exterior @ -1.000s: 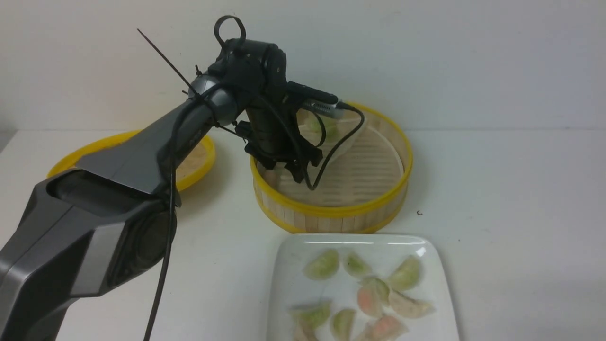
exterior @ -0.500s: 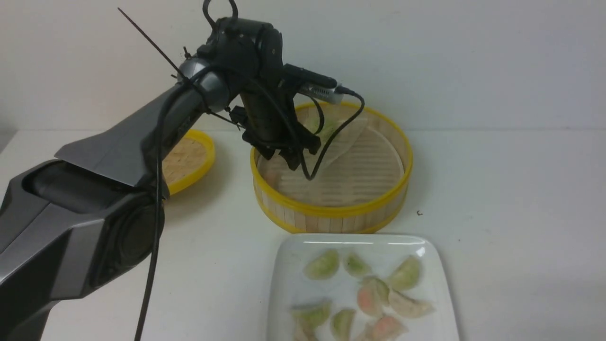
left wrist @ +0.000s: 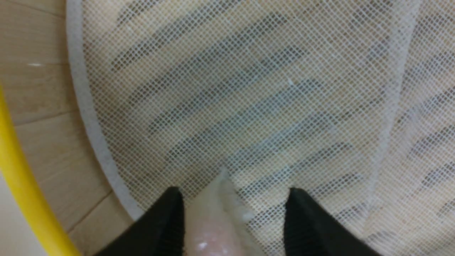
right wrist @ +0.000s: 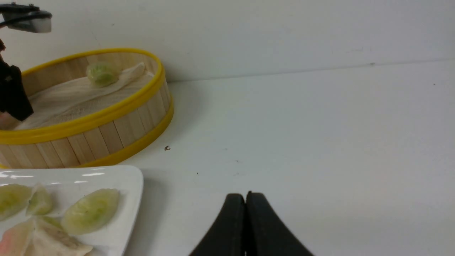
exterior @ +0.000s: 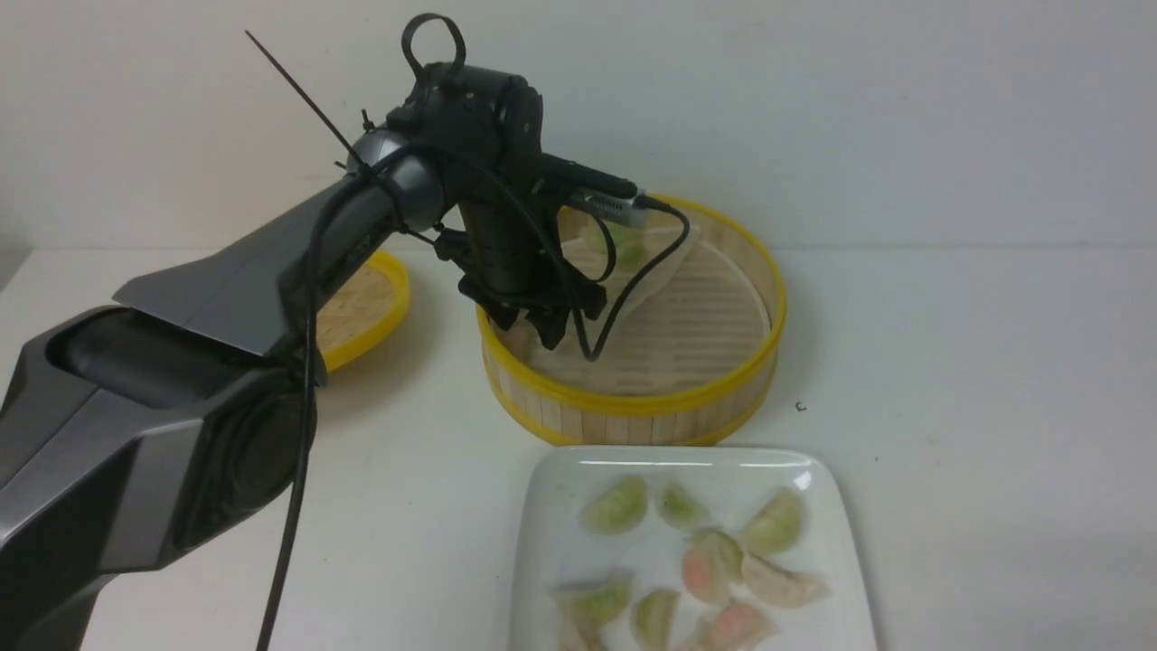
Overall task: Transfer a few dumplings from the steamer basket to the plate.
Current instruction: Use the left arm to grab a dumpling from the steamer
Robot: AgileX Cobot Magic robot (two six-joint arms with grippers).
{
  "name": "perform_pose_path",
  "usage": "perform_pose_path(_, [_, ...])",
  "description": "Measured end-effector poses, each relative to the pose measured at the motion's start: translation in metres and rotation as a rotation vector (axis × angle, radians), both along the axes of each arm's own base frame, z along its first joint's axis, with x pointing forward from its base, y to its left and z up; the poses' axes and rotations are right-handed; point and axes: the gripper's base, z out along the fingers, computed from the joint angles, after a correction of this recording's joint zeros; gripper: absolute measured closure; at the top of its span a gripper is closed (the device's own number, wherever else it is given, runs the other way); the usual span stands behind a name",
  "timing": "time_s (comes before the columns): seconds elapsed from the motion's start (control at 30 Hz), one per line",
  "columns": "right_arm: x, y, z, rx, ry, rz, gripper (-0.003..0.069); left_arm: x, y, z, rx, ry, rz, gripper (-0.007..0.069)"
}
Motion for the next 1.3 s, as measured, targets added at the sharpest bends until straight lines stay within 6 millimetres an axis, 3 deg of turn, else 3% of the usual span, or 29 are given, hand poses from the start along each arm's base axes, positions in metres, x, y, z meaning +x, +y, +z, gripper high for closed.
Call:
perform_pose_path(0.23, [0.000, 0.000, 0.000, 0.000, 0.000, 0.000, 0.0674, -0.005, -0.011, 0.001, -0.115, 0.041, -0.053, 0.0505])
perform_pose_path(0.4, [0.000, 0.000, 0.000, 0.000, 0.000, 0.000, 0.0674, -0.003, -0.013, 0.012, -0.125, 0.006, -0.090, 0.0530])
perform_pose_path(0.57, [0.000, 0.000, 0.000, 0.000, 0.000, 0.000, 0.0674, -0.002, -0.010, 0.020, -0.104, -0.022, -0.084, 0.0465])
perform_pose_path(0.83, [0.000, 0.000, 0.000, 0.000, 0.000, 0.000, 0.0674, -0.004, -0.015, 0.019, -0.095, -0.023, -0.094, 0.0185])
perform_pose_path(1.0, [0.000, 0.000, 0.000, 0.000, 0.000, 0.000, 0.0674, -0.003, -0.017, 0.004, -0.087, 0.004, -0.096, 0.0148])
perform_pose_path(1.1, [0.000, 0.000, 0.000, 0.000, 0.000, 0.000, 0.0674, -0.001, -0.017, -0.012, -0.068, 0.029, -0.096, 0.0225])
perform_pose_path(1.17, [0.000, 0.000, 0.000, 0.000, 0.000, 0.000, 0.0674, -0.001, -0.017, -0.011, -0.064, 0.024, -0.096, 0.0292])
perform_pose_path(1.23, [0.000, 0.000, 0.000, 0.000, 0.000, 0.000, 0.0674, -0.001, -0.016, -0.008, -0.054, 0.013, -0.097, 0.0468])
perform_pose_path(1.3, [0.000, 0.000, 0.000, 0.000, 0.000, 0.000, 0.0674, -0.002, -0.014, 0.002, -0.051, -0.005, -0.095, 0.0472])
